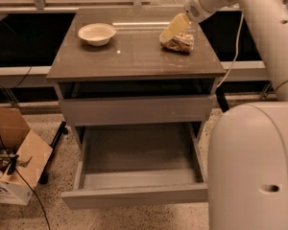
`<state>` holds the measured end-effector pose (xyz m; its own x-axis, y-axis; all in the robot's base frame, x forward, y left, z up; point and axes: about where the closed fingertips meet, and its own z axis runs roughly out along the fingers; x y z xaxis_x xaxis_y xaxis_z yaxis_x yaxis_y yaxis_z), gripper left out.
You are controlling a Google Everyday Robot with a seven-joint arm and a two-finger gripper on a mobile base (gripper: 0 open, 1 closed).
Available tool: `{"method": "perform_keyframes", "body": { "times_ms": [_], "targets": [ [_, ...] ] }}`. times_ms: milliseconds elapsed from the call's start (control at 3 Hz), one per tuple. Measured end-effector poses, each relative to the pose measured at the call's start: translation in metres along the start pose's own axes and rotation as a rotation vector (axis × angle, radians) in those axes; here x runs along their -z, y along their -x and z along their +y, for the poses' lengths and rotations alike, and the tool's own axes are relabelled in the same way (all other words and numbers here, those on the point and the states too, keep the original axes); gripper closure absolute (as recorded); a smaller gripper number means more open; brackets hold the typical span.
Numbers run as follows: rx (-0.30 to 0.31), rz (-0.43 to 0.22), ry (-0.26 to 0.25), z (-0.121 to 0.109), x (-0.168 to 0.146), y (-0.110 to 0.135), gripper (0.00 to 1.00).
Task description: Place orange can into middle drawer
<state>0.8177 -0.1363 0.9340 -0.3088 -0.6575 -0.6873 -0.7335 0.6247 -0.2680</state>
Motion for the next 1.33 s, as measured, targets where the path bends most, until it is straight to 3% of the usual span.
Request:
{"method": "perform_keyframes", "body": {
  "times_ms": [667,1000,1333],
  "targets": [
    [-0.181,0.056,-0.023,-0.029,-0.035,-0.057,0.00],
    [-0.227,0.069,-0.016,-0.034,-0.046,-0.070,0.00],
    [-0.255,0.034,-0.001,-0.036,-0.055,-0.065,0.18]
  ]
}}
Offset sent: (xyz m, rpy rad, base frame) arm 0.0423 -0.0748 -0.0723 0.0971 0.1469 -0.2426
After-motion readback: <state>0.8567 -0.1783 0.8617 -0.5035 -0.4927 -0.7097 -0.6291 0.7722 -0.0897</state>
